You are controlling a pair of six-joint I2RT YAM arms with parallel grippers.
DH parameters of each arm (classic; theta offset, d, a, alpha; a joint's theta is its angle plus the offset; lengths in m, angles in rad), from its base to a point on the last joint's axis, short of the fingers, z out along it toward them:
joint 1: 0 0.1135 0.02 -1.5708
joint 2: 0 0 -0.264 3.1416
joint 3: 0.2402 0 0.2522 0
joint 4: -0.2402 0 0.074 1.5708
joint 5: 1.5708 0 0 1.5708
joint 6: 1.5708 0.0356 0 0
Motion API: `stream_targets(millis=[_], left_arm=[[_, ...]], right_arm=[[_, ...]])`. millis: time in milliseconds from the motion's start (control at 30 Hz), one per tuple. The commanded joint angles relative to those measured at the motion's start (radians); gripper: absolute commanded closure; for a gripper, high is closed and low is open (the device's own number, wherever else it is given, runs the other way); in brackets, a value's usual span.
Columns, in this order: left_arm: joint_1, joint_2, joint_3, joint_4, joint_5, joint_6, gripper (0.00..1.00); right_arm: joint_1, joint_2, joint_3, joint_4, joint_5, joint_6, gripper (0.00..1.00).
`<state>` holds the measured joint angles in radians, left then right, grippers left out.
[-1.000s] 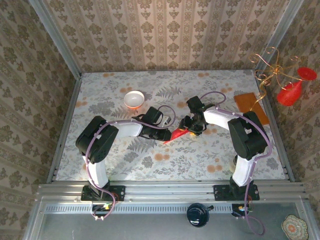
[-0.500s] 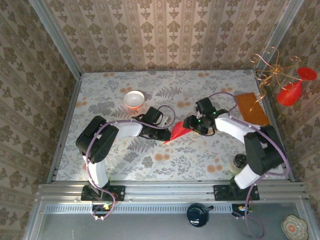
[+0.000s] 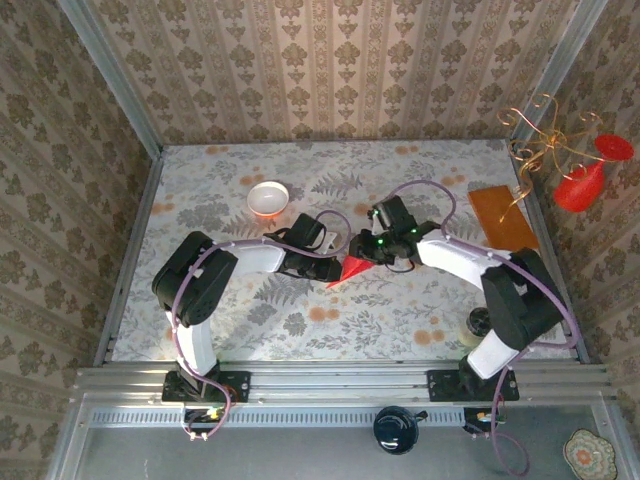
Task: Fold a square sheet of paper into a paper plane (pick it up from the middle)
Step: Fold the wing for the fifth time at the center of the table.
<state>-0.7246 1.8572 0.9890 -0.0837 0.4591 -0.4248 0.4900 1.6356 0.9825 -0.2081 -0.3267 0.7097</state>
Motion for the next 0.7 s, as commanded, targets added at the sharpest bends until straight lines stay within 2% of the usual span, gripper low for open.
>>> stream_targets(millis=[0,667], left_arm=[[-0.001,0.043,-0.007,-0.055,-0.032,-0.014,0.82],[-0.001,0.045,-0.012,-0.064,-0.035,-0.014,0.83]], right_arm=[[0.01,0.057,0.042,0.021,-0.004,0.01,0.74],[-0.016,0.16,0.041,-0.01,0.076,0.042,0.77]])
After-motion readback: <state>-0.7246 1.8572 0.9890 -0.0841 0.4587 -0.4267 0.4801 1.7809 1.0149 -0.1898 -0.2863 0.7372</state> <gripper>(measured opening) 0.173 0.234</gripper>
